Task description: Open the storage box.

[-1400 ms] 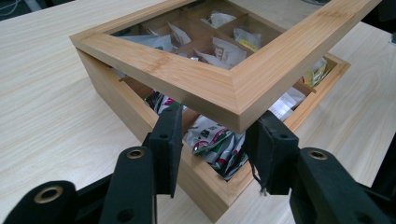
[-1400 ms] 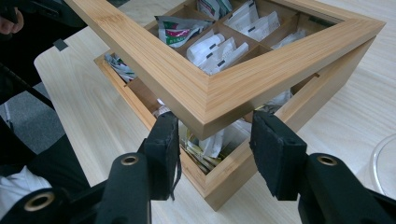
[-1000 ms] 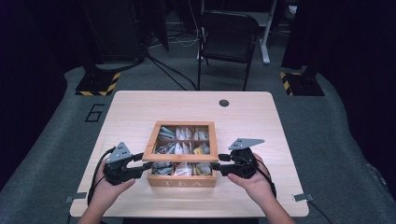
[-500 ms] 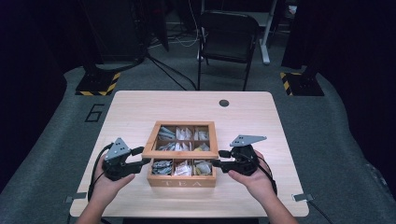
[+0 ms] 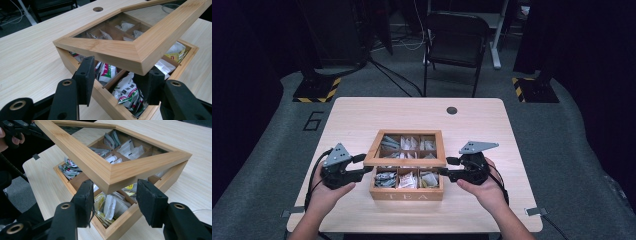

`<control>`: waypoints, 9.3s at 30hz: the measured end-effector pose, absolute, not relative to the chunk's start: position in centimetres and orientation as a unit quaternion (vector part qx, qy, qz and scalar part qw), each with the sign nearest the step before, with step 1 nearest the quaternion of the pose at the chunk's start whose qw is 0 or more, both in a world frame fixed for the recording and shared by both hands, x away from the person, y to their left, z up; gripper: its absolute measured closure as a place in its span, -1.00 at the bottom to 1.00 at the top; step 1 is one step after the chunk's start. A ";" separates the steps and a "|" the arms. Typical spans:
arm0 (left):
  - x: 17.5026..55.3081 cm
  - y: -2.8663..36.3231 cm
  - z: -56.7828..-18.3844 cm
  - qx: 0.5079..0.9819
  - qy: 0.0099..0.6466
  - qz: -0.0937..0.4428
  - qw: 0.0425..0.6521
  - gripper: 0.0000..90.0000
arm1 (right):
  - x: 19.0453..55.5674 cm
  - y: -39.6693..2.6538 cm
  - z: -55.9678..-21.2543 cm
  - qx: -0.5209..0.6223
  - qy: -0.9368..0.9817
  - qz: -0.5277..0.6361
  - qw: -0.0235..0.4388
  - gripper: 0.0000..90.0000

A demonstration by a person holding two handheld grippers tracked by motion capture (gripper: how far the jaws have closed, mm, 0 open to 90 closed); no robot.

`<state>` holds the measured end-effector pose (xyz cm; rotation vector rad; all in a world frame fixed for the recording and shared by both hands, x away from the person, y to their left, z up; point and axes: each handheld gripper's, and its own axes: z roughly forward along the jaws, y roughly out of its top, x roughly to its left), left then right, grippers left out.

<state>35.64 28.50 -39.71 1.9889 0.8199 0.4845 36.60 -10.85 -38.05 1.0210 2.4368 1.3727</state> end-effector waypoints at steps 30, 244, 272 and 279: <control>38.1 28.8 -36.4 0.805 0.316 0.186 0.466 0.20 | 39.3 -10.3 -36.4 0.304 0.816 0.470 0.143 -0.02; 53.6 27.9 -37.7 0.740 0.398 0.196 0.506 0.43 | 55.1 -8.8 -36.9 0.390 0.776 0.472 0.150 0.41; 52.3 28.3 -37.1 0.748 0.411 0.192 0.485 0.33 | 56.5 -8.7 -37.3 0.411 0.767 0.470 0.147 0.45; 51.8 27.9 -37.0 0.754 0.407 0.175 0.485 0.30 | 57.0 -8.6 -37.3 0.417 0.768 0.463 0.149 0.46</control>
